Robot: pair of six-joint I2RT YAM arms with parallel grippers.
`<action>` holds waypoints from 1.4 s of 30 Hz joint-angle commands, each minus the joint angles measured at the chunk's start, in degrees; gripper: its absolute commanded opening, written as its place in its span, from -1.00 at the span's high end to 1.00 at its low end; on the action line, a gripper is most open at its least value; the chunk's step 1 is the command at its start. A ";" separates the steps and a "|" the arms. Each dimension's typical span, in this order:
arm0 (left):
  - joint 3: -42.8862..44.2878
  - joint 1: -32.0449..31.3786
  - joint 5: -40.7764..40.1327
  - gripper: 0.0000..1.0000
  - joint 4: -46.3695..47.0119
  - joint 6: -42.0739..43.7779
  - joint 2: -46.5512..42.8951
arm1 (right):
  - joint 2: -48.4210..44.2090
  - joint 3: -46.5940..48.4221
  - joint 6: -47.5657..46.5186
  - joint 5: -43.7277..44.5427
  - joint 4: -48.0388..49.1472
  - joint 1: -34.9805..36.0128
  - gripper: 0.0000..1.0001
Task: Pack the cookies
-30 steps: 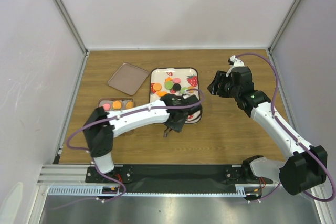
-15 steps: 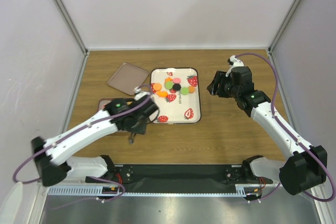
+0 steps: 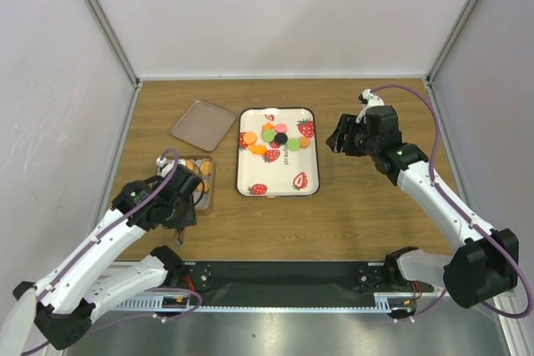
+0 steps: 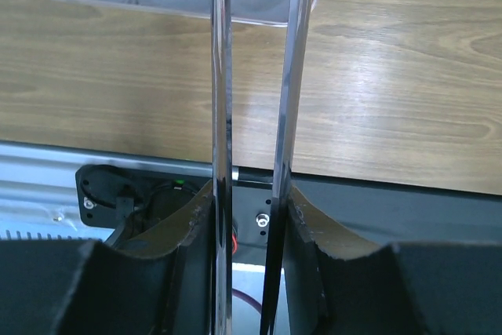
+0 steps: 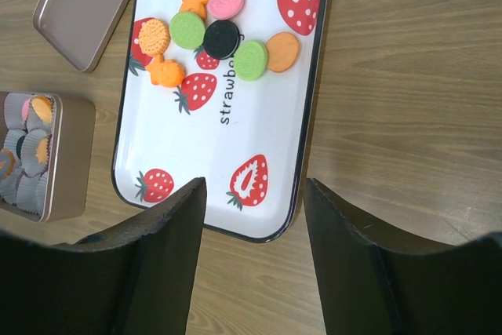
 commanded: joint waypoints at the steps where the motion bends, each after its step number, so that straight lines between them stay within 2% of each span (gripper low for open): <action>1: -1.00 2.15 0.86 0.38 -6.03 -1.08 -0.46 | 0.31 0.26 -0.16 -1.23 1.60 0.45 -0.17; 19: -4.69 3.13 6.31 0.41 -5.94 8.50 -0.03 | 0.13 0.26 -0.42 -0.27 1.51 0.62 -0.17; 42: -4.60 3.13 8.34 0.36 -6.20 10.08 -1.17 | 0.93 0.44 -0.60 0.44 1.42 0.71 -0.17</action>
